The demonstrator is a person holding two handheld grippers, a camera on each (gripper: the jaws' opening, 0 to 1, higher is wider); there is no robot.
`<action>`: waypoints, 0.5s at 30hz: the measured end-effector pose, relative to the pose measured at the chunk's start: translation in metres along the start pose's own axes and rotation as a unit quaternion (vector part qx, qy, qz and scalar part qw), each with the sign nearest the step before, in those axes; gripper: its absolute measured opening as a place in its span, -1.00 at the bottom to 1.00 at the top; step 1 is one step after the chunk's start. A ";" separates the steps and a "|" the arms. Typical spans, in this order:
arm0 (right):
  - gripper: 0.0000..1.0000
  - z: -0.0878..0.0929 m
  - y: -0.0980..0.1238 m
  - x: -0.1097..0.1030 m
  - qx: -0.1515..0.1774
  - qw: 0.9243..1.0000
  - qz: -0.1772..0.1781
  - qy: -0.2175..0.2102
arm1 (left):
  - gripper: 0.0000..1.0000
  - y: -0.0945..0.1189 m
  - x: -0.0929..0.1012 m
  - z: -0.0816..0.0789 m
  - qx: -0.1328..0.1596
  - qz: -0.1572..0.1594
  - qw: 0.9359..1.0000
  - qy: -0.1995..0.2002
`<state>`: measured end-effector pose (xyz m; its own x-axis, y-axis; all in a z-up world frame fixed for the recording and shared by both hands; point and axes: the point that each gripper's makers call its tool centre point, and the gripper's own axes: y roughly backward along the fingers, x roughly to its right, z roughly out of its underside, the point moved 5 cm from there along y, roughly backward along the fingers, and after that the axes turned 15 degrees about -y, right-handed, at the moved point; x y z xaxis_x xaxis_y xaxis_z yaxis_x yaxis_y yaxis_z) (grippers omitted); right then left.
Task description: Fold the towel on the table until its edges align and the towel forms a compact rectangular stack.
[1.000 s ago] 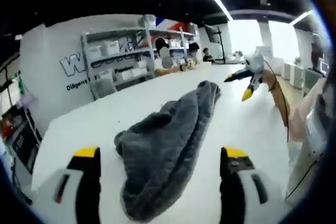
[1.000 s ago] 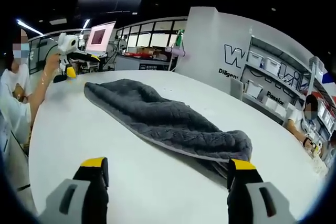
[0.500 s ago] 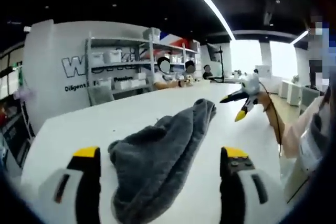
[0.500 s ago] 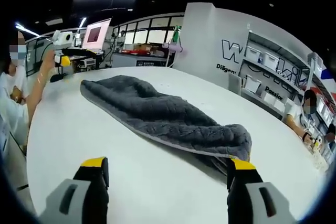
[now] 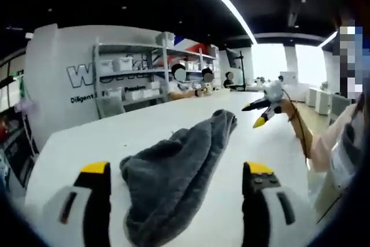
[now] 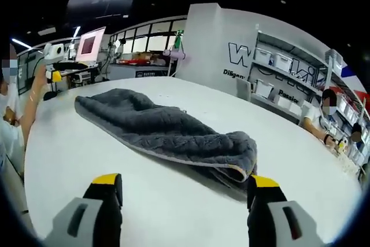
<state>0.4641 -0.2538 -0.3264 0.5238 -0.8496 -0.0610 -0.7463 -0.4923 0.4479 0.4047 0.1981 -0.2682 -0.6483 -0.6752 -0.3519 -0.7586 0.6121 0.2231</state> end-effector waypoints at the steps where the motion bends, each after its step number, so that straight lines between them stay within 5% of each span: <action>1: 0.85 0.000 -0.001 0.001 0.000 1.000 0.001 -0.001 | 0.99 0.000 0.000 0.000 -0.003 0.000 1.000 -0.006; 8: 0.79 0.002 -0.010 0.022 -0.025 0.999 0.039 -0.004 | 0.99 -0.002 0.010 0.000 -0.007 0.024 0.999 -0.022; 15: 0.41 -0.008 -0.010 0.036 -0.039 0.995 0.084 0.037 | 0.99 0.000 0.010 -0.002 -0.001 0.031 0.999 -0.024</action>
<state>0.4938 -0.2783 -0.3263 0.4263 -0.9005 0.0853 -0.7926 -0.3264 0.5151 0.3979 0.1904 -0.2698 -0.6896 -0.6158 -0.3811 -0.7178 0.6510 0.2470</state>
